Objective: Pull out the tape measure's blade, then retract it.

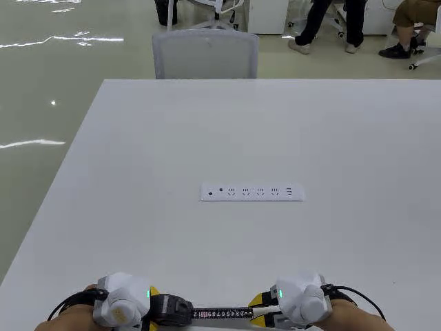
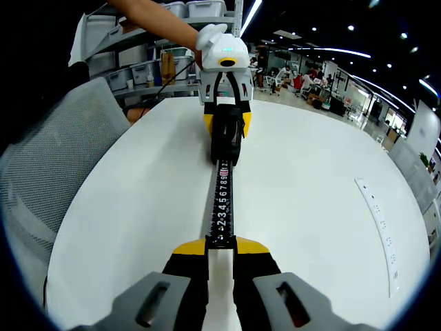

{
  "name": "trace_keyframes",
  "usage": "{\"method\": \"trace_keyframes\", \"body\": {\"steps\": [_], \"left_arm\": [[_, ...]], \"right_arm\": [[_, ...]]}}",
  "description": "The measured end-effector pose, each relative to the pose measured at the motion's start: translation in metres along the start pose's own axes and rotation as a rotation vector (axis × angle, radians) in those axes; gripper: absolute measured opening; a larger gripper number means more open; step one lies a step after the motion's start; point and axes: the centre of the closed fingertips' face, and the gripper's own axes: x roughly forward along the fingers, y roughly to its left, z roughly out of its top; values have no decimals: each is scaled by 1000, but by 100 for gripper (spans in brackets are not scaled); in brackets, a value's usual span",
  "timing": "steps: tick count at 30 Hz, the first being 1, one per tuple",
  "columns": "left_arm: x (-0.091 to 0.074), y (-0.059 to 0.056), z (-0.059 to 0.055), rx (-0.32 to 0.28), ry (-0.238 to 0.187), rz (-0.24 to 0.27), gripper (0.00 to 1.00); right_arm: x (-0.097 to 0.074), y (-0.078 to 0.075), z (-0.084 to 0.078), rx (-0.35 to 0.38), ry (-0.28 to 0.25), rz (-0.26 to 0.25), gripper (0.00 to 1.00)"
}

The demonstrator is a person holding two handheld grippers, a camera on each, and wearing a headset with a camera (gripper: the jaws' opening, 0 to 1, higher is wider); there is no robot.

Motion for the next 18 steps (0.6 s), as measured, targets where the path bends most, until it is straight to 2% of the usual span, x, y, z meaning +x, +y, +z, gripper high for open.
{"method": "trace_keyframes", "body": {"steps": [18], "left_arm": [[1, -2, 6, 11, 6, -6, 28]], "right_arm": [[-6, 2, -4, -4, 3, -2, 11]]}}
